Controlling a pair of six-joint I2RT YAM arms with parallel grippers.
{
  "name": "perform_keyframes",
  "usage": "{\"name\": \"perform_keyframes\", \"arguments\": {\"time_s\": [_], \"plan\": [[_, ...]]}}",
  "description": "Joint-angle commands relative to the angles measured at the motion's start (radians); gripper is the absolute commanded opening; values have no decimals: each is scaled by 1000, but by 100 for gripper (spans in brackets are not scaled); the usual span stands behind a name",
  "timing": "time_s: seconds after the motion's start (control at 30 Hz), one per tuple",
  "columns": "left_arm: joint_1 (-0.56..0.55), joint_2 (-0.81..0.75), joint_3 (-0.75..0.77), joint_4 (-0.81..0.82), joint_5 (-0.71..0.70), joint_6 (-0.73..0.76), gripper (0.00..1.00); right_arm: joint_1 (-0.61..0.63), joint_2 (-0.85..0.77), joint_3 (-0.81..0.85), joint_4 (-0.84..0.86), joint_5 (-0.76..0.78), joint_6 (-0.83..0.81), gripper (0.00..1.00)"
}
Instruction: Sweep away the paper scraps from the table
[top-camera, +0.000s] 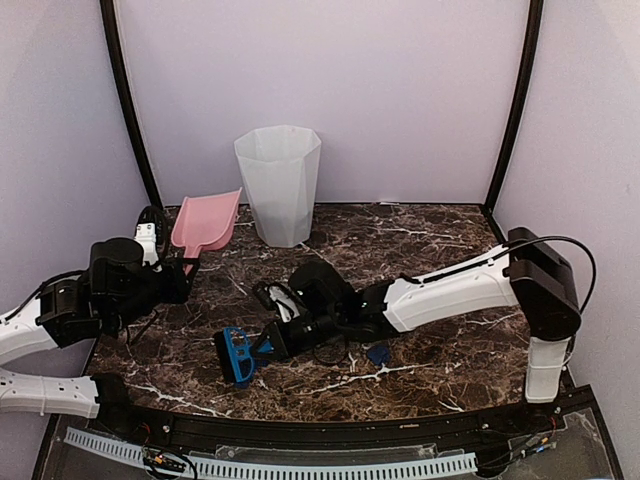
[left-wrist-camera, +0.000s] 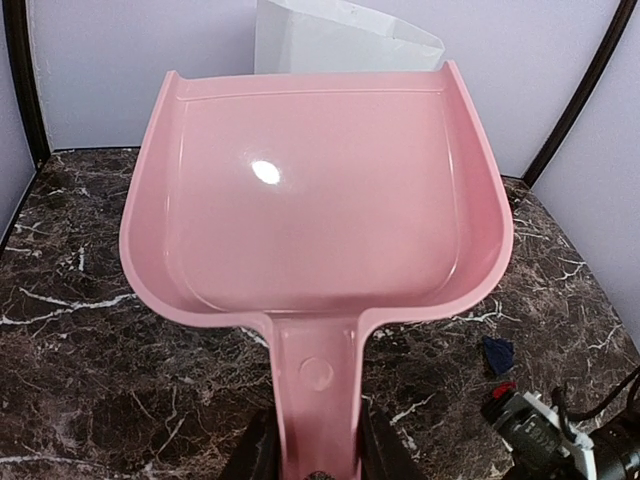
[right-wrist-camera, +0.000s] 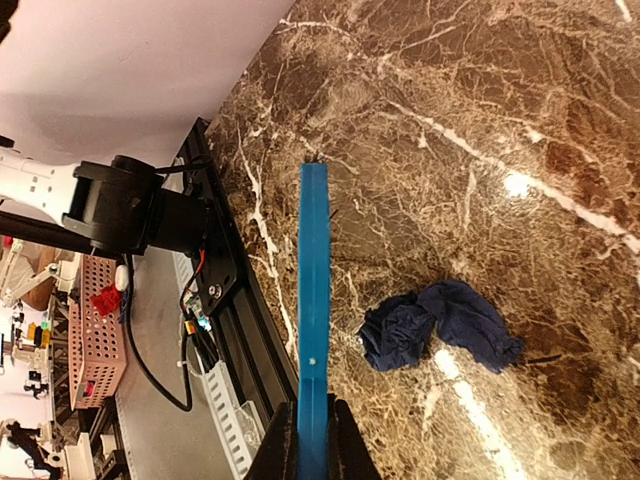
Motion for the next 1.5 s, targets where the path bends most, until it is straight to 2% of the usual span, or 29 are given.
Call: {"name": "perform_keyframes", "arguments": {"time_s": [0.0,0.3,0.73,1.07,1.27,1.47], "plan": [[-2,-17,-13,-11,-40,-15,0,15,75,83,-12,23,52,0],[-1,-25,-21,-5,-40,-13,0,6,52,56,-246,256,38,0],[-2,34,-27,64,56,40,0,-130,-305,-337,-361,470,22,0],[-2,78,-24,94,168,62,0,-156,-537,-337,-329,391,-135,0],[-3,122,-19,114,291,78,0,-169,-576,-261,-452,615,-206,0],[-30,172,37,23,376,71,0,-188,-638,-286,-473,854,-302,0]]}}
